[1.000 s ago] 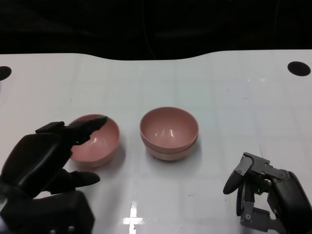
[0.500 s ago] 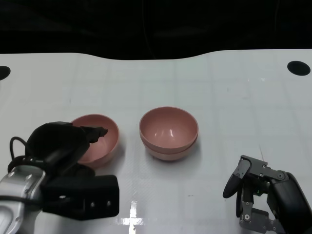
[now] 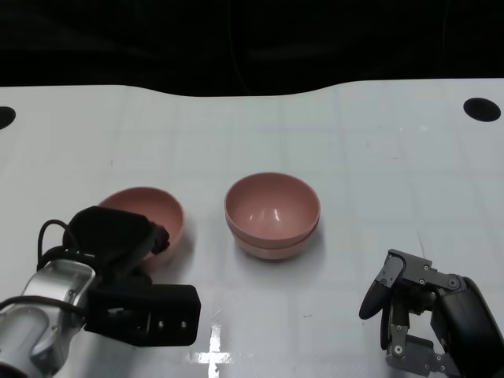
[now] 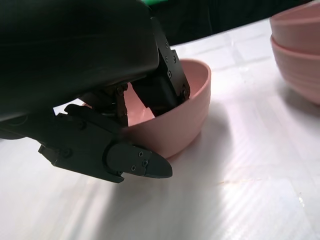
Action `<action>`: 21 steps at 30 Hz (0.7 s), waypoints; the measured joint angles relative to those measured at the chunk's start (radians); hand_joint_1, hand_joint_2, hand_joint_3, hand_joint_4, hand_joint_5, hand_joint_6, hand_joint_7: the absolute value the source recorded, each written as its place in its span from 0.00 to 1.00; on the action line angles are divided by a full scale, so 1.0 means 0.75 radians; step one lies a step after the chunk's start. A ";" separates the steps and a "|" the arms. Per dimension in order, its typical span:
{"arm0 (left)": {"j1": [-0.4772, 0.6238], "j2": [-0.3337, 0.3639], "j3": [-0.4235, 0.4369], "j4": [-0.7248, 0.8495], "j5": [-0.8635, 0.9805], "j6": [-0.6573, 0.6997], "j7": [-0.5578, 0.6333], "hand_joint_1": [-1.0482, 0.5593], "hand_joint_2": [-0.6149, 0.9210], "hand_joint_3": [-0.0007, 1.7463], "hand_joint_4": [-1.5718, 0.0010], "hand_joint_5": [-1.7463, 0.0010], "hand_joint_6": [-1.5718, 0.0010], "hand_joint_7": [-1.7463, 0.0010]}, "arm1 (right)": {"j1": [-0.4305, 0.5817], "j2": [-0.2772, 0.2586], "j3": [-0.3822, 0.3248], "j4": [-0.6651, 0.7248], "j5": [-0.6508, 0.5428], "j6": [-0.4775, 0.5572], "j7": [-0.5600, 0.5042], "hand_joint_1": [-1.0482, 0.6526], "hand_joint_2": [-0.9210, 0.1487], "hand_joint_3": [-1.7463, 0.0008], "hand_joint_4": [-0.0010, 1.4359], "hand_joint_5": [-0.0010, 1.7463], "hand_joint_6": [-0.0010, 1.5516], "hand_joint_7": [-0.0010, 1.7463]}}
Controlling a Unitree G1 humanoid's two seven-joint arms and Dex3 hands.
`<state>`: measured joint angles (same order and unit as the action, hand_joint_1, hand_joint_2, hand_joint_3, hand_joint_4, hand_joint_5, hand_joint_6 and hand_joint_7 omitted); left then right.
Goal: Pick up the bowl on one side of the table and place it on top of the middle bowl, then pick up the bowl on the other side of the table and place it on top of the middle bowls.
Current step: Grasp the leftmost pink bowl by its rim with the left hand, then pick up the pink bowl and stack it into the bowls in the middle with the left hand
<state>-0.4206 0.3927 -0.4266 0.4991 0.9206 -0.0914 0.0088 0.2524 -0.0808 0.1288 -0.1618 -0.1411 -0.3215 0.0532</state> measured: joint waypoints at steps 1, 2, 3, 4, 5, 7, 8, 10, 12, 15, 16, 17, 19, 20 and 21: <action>-0.003 0.001 0.000 0.012 -0.012 -0.017 0.028 0.50 0.95 0.30 0.41 0.02 0.47 0.27 | 0.000 0.000 0.000 0.000 0.000 0.000 0.000 0.60 0.61 0.08 0.66 1.00 0.51 0.88; -0.004 0.002 -0.001 0.020 -0.022 -0.034 0.058 0.50 0.92 0.35 0.41 0.01 0.51 0.17 | 0.000 0.000 -0.001 0.000 0.000 0.000 0.000 0.60 0.61 0.08 0.66 1.00 0.51 0.88; -0.007 0.002 -0.001 0.032 -0.028 -0.054 0.088 0.50 0.89 0.39 0.41 0.01 0.53 0.15 | 0.000 0.001 -0.001 0.000 0.000 0.000 0.000 0.60 0.60 0.08 0.66 1.00 0.52 0.88; -0.009 0.002 -0.002 0.049 -0.034 -0.074 0.121 0.50 0.87 0.42 0.41 0.00 0.54 0.15 | 0.000 0.001 -0.001 0.000 0.000 0.000 0.000 0.60 0.60 0.08 0.66 1.00 0.52 0.88; -0.011 0.002 -0.005 0.064 -0.036 -0.091 0.150 0.50 0.87 0.40 0.42 0.00 0.58 0.08 | 0.000 0.000 -0.001 0.001 0.000 0.000 0.000 0.60 0.60 0.08 0.66 1.00 0.52 0.88; -0.011 0.003 -0.008 0.084 -0.037 -0.120 0.195 0.50 0.89 0.32 0.42 0.00 0.58 0.16 | -0.002 0.000 -0.002 0.003 0.001 0.000 0.000 0.60 0.61 0.08 0.66 1.00 0.52 0.88; -0.011 0.004 -0.009 0.092 -0.037 -0.136 0.212 0.50 0.90 0.30 0.43 0.00 0.58 0.16 | -0.004 0.000 -0.002 0.006 0.001 -0.001 0.000 0.60 0.61 0.08 0.66 1.00 0.52 0.88; -0.011 0.007 -0.008 0.096 -0.038 -0.153 0.224 0.49 0.93 0.25 0.45 0.00 0.62 0.05 | -0.006 0.000 -0.002 0.012 0.001 -0.001 0.000 0.60 0.61 0.08 0.66 1.00 0.52 0.88; -0.011 0.017 -0.003 0.076 -0.042 -0.157 0.225 0.49 0.89 0.33 0.45 0.00 0.62 0.02 | -0.007 0.002 -0.001 0.015 0.001 -0.001 0.000 0.60 0.60 0.08 0.66 1.00 0.52 0.88; -0.026 0.039 0.009 0.029 -0.064 -0.178 0.242 0.49 0.78 0.53 0.45 0.00 0.60 0.07 | -0.007 0.007 -0.001 0.016 0.000 0.000 0.000 0.60 0.61 0.08 0.66 1.00 0.52 0.88; -0.034 0.043 0.014 0.007 -0.066 -0.176 0.242 0.49 0.76 0.55 0.45 0.00 0.61 0.05 | -0.007 0.007 -0.001 0.016 0.000 0.000 0.000 0.60 0.61 0.08 0.66 1.00 0.52 0.88; -0.044 0.044 0.017 -0.015 -0.066 -0.174 0.241 0.49 0.76 0.56 0.45 0.00 0.61 0.05 | -0.007 0.007 -0.001 0.017 -0.001 0.001 0.000 0.60 0.61 0.08 0.66 1.00 0.52 0.88; -0.062 0.044 0.021 -0.066 -0.067 -0.157 0.237 0.49 0.76 0.56 0.46 0.00 0.61 0.06 | -0.010 0.011 0.000 0.017 0.001 0.013 0.000 0.60 0.60 0.08 0.66 1.00 0.53 0.87; -0.069 0.044 0.022 -0.089 -0.068 -0.147 0.228 0.49 0.77 0.55 0.45 0.00 0.59 0.09 | -0.011 0.014 0.000 0.017 0.001 0.023 0.000 0.60 0.60 0.08 0.67 1.00 0.53 0.87; -0.076 0.043 0.022 -0.109 -0.067 -0.135 0.219 0.49 0.77 0.55 0.45 0.00 0.57 0.11 | -0.011 0.016 0.000 0.017 0.000 0.027 0.000 0.60 0.60 0.08 0.67 1.00 0.53 0.87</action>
<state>-0.4776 0.4248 -0.4104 0.4176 0.8700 -0.1927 0.1732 0.2439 -0.0686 0.1289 -0.1492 -0.1409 -0.3011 0.0531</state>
